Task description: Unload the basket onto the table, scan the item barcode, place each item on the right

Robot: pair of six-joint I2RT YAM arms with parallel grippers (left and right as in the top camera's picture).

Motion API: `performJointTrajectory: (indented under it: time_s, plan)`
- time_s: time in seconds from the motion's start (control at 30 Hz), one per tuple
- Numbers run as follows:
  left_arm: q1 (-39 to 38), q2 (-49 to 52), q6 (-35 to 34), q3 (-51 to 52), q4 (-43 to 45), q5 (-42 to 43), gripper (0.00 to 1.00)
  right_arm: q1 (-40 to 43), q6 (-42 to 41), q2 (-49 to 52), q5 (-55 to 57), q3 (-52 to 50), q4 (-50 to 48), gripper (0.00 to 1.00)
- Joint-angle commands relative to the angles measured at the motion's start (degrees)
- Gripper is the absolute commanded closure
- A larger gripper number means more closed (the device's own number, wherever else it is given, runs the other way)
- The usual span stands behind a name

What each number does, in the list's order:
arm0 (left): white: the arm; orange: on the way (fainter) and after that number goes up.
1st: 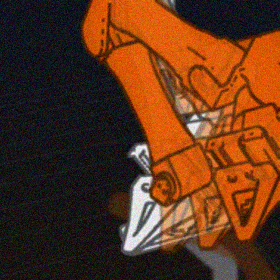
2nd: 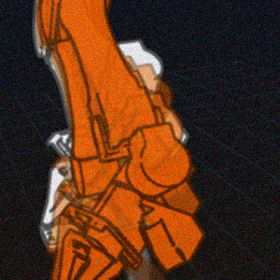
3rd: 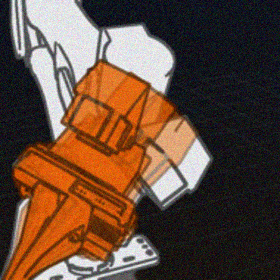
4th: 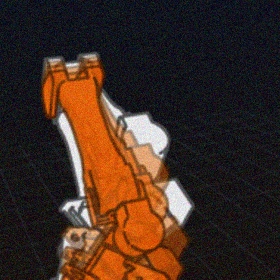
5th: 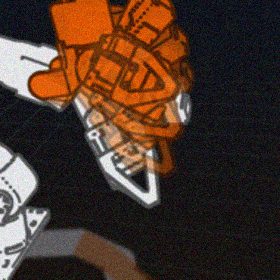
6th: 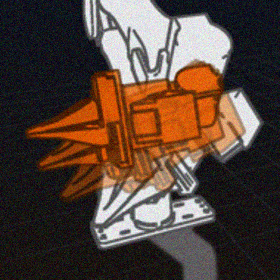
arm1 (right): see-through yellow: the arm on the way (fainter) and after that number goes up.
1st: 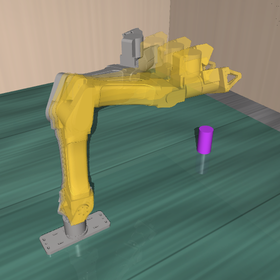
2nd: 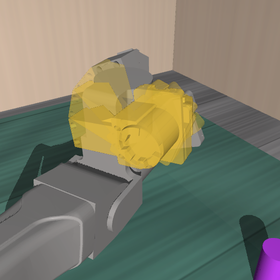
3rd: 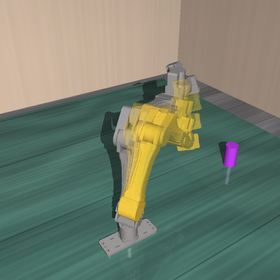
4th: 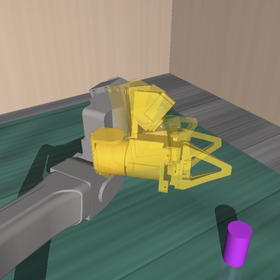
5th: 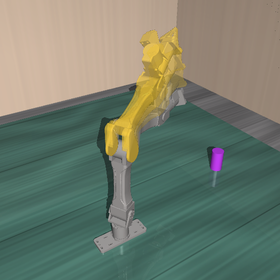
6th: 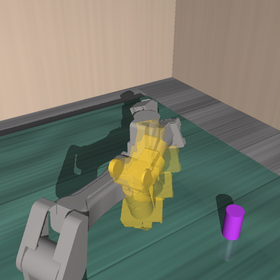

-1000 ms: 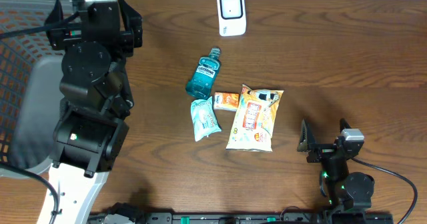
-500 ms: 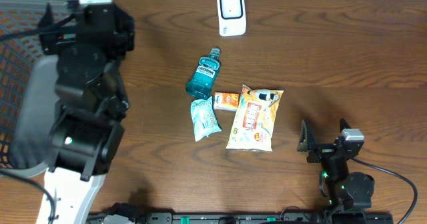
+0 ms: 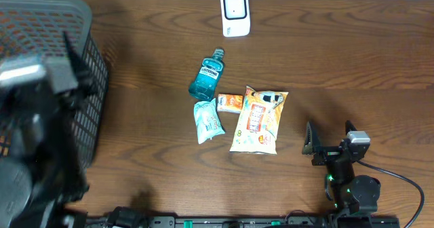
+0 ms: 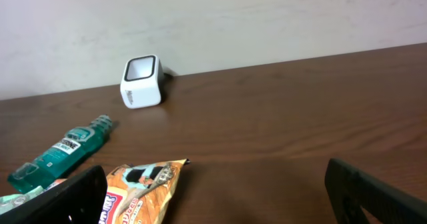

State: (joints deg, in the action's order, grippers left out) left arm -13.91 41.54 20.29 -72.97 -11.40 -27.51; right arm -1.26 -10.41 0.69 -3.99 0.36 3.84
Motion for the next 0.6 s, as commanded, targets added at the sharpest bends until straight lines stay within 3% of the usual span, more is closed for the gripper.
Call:
performJointTrajectory:
  time_s: [0.0,0.57]
  plan:
    - [0.35,-2.69,-0.87,0.98,0.11,1.38,0.01,-0.24,0.42,-0.35,0.46,-0.04,0.24,0.01]
    - [0.35,-17.03,-1.07,1.03,-0.17,1.38,0.01,-0.24,0.42,-0.35,0.46,-0.04,0.24,0.01]
